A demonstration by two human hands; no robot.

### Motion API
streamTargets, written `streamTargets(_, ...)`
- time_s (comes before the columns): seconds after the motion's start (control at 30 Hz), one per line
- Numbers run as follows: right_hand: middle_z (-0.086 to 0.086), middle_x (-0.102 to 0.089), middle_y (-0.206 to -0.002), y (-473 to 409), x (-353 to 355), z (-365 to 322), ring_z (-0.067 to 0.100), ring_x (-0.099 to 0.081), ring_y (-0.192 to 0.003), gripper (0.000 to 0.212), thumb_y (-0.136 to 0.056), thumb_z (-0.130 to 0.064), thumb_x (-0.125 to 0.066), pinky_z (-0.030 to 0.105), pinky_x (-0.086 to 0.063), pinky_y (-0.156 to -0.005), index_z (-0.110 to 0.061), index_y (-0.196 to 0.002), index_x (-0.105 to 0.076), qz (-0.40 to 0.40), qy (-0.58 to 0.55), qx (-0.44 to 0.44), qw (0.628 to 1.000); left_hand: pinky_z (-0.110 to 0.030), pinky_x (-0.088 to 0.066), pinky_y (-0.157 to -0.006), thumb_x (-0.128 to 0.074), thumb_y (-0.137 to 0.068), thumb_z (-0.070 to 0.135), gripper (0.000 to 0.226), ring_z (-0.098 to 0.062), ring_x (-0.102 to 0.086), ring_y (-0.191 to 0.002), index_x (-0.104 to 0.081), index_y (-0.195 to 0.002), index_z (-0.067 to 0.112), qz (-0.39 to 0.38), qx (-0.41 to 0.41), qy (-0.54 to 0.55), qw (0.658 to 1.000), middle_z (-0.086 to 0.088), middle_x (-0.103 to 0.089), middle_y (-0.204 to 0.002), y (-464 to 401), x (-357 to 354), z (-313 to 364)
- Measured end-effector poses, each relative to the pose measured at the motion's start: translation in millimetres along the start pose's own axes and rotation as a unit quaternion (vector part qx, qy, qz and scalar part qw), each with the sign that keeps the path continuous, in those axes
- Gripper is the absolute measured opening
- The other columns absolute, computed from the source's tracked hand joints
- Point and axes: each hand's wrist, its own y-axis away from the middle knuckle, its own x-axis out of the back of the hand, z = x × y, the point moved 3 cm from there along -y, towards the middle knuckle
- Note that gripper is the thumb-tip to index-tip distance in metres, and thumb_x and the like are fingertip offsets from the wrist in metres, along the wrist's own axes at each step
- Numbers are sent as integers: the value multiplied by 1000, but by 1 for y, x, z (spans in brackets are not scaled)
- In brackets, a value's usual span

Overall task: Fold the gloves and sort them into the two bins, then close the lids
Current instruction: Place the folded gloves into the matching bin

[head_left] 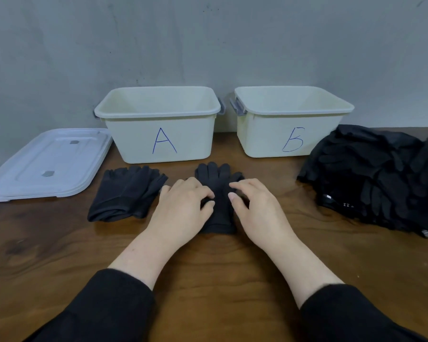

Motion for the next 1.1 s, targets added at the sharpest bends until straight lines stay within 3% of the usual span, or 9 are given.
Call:
streamTargets(0.07,-10,-56,-137,1,3,3,11,-54,-124,42,-102,-41,-53,31,-45,-106,-25,-141,-57,-7,28,-14,999,-41,-34,-98,-46,-100,50,29,-13,-48,-113,-65,-120,40,-20,-1,-18,1000,13,-56,-122,1,-2,2)
streamTargets(0.13,-9,-53,-145,2,-1,1,13,-47,-135,47,-103,-43,-50,42,-33,-119,-29,-148,-49,-56,67,-8,996,-40,-35,-95,-44,-100,53,30,-14,-49,-109,-64,-119,40,-22,7,-36,999,13,-57,-116,0,-2,2)
streamTargets(0.23,-11,-44,-156,3,-8,-1,8,-32,-147,47,-107,-43,-40,45,-13,-126,-34,-153,-40,-108,91,8,990,-38,-34,-90,-42,-100,53,29,-13,-50,-103,-65,-114,41,-12,17,-51,998,14,-57,-107,0,1,3)
streamTargets(0.3,-9,-40,-159,2,-10,-1,8,-28,-150,46,-108,-43,-37,45,-10,-127,-34,-153,-40,-106,93,6,990,-37,-33,-87,-42,-100,53,29,-12,-51,-100,-66,-111,41,-6,22,-57,998,14,-57,-104,0,2,4)
streamTargets(0.4,-7,-46,-154,1,-4,4,12,-38,-143,43,-106,-39,-44,45,-27,-122,-29,-148,-49,-43,45,-9,998,-37,-34,-85,-43,-101,49,27,-13,-53,-98,-68,-108,40,30,14,-65,997,14,-61,-102,1,1,8)
streamTargets(0.53,-11,-61,-124,5,17,17,12,-57,-115,29,-104,-33,-50,41,-49,-100,-23,-126,-66,58,-2,3,998,-37,-41,-87,-52,-99,37,22,-16,-58,-96,-70,-108,29,116,-16,22,993,9,-68,-104,2,3,37)
streamTargets(0.77,-13,-62,-90,37,79,56,4,-55,-79,20,-103,-27,-55,19,-47,-73,-17,-101,-73,124,25,47,991,-29,-44,-94,-50,-101,33,25,-8,-60,-100,-66,-118,27,110,-37,174,978,11,-68,-109,4,-14,113)
streamTargets(0.9,-12,-63,-88,54,111,83,7,-59,-84,12,-99,-19,-61,25,-50,-75,-16,-95,-72,194,40,41,979,-30,-49,-95,-45,-103,37,28,-5,-57,-102,-56,-128,32,69,-26,229,971,15,-65,-110,0,-25,145)
streamTargets(1.1,-9,-64,-105,60,137,110,10,-57,-101,11,-95,-20,-66,42,-50,-89,-17,-103,-72,264,99,25,959,-29,-48,-89,-44,-103,37,28,-5,-55,-103,-55,-129,33,45,-32,266,962,18,-61,-109,-13,-40,174)
